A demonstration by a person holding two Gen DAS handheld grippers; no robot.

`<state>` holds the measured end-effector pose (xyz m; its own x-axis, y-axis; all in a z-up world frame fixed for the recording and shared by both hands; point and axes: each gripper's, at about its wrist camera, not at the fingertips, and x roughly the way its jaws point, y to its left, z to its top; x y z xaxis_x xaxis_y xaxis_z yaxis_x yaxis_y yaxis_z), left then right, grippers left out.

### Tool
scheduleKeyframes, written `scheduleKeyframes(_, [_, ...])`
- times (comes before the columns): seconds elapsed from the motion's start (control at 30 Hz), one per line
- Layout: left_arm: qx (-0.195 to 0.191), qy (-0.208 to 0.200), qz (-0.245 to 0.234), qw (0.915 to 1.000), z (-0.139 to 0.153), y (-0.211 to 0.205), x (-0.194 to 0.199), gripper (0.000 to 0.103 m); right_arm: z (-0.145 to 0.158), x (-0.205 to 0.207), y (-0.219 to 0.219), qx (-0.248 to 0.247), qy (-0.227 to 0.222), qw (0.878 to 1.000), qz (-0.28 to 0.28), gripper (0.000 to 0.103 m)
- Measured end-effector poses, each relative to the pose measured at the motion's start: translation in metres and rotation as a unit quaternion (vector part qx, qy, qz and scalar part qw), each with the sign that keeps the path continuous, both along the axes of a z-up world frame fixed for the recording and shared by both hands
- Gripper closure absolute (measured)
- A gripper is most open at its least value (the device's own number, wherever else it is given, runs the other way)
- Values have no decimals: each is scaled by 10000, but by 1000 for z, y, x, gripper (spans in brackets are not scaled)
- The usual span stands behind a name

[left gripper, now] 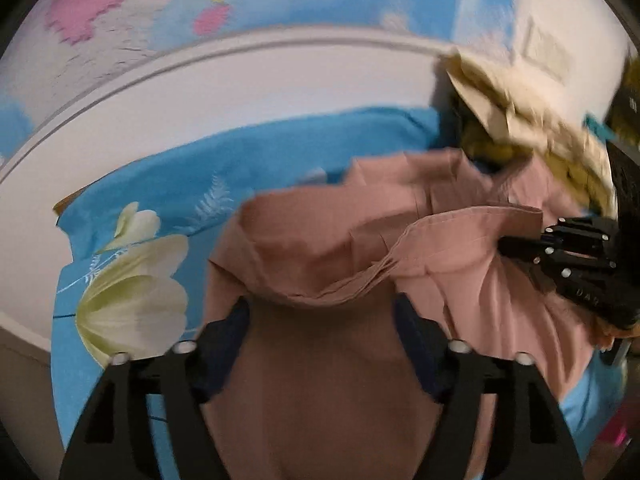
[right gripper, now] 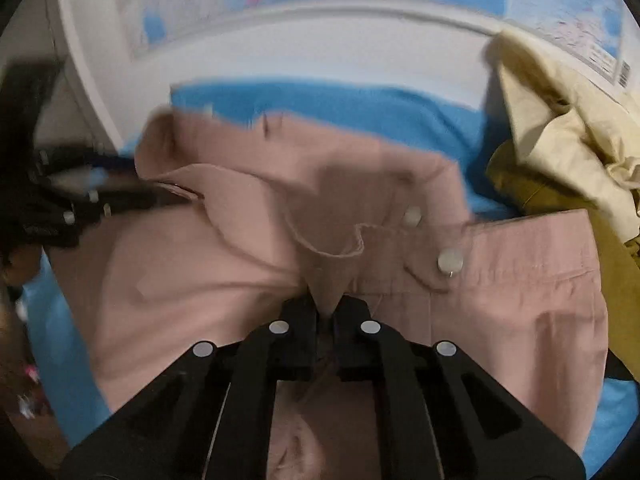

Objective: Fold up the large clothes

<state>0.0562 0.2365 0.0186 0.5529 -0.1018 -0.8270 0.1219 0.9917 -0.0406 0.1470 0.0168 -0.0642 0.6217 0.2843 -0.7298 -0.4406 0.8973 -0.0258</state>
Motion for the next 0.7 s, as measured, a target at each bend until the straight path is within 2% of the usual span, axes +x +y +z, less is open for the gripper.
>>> scheduleKeyframes(0.07, [-265, -201, 76, 9994, 9, 13, -5, 18, 19, 0, -3, 131, -350, 9993, -78, 98])
scheduleKeyframes(0.1, [-309, -241, 98, 9992, 11, 14, -6, 18, 23, 4, -3, 224, -362, 9990, -108, 97])
scheduleKeyframes(0.17, [-307, -209, 242, 9990, 9, 24, -8, 16, 13, 19, 0, 160, -142, 9997, -146, 97])
scheduleKeyframes(0.23, [-294, -17, 279, 9992, -2, 28, -8, 15, -8, 34, 11, -188, 43, 9998, -113, 96])
scheduleKeyframes(0.27, [-235, 104, 302, 9992, -9, 28, -7, 15, -21, 42, 13, -325, 276, 9990, -108, 95])
scheduleKeyframes(0.3, [-183, 214, 299, 9992, -14, 29, -8, 15, -26, 45, 14, -307, 427, 9985, -148, 90])
scheduleKeyframes(0.37, [-113, 380, 282, 9988, -26, 32, -12, 15, -27, 44, 3, 8, 559, 9983, -162, 86])
scheduleKeyframes(0.4, [-124, 384, 287, 9988, -29, 33, -15, 15, -21, 41, -1, 90, 493, 9985, -197, 76])
scheduleKeyframes(0.43, [-201, 373, 279, 9987, -29, 38, -20, 15, -9, 31, -8, 190, 316, 9991, -204, 59])
scheduleKeyframes(0.5, [-385, 281, 327, 9983, -25, 48, -28, 14, 11, 8, -24, 406, -34, 9991, -126, 40])
scheduleKeyframes(0.57, [-639, 130, 333, 9973, -20, 58, -40, 12, 32, -28, -54, 582, -341, 9977, -101, 39])
scheduleKeyframes(0.63, [-847, 6, 290, 9960, -18, 62, -52, 7, 37, -51, -76, 692, -415, 9965, -222, 29])
scheduleKeyframes(0.7, [-866, -53, 149, 9961, -21, 59, -64, 7, 33, -78, -104, 737, -391, 9959, -362, 27])
